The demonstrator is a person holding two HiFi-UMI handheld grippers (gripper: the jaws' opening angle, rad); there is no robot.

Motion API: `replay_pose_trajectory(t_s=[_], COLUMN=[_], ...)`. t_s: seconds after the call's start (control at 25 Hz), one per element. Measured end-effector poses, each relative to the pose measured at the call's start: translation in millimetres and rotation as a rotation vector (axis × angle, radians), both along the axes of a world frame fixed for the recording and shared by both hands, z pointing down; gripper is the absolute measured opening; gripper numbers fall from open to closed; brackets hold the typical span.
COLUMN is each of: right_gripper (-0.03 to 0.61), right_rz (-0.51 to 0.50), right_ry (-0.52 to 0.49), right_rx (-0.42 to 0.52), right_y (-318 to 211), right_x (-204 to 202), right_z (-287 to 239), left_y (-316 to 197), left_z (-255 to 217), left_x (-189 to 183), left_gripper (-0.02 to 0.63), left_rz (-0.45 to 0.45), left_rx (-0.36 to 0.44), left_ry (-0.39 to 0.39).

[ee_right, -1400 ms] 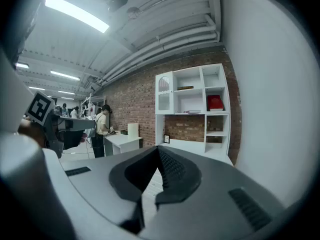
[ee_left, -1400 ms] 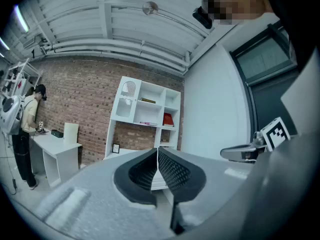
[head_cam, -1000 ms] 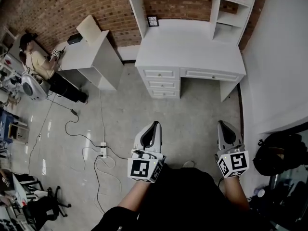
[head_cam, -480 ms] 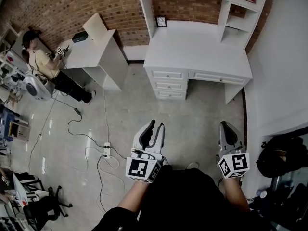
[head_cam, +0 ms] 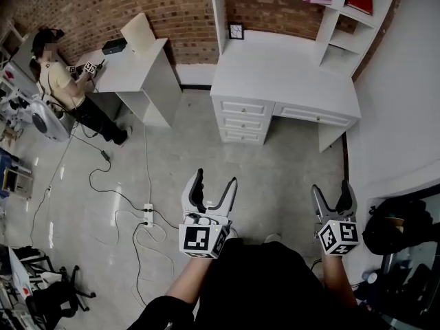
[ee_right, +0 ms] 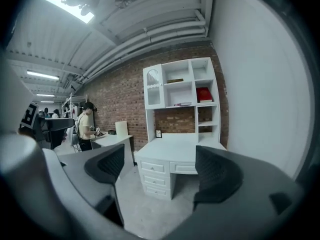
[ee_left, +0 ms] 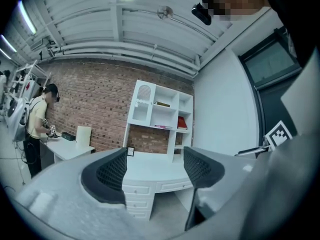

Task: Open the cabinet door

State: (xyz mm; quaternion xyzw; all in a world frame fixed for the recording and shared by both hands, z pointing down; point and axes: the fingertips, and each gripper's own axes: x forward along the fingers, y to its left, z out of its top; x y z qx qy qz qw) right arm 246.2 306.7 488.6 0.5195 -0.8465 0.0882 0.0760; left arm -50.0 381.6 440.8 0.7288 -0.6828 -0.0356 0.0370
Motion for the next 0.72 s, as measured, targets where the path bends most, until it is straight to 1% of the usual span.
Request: replay_pose_trajectory(t_s=[0.08,0.2,0.32,0.48,0.6,0.72], right_gripper=[0.425,0.425,0.425,0.425,0.425,0.425], right_rz=[0.021,0.029,-0.005,-0.031,-0.038,-0.081], right_ry=[0.008,0.016,0.03,0.044,0.049,0.077], right_rx=[0.001,0.024,0.027,0.019,-0.002,-0.031], right_y=[6,14,23,38,50,61], right_x=[-8,-27,-55,-87,-106,-123], right_z=[-1,-6,-8,-4,3,10], left_y=[6,14,20,33,39,45], left_z=[0,3,9,17,24,31], left_x=[-19,-44,-61,-79,-95,-109], left_gripper=[0.336,0.336,0.336,0.336,0.336,0.336], left_rz=[-0.022,-0.021,0.024,0.056,0.05,0.023], left_rx=[0.014,0.018,0.02,0.023,0.017,0.009], left_ry=[0.005,0.02,0.055,0.051,0.058,0.07])
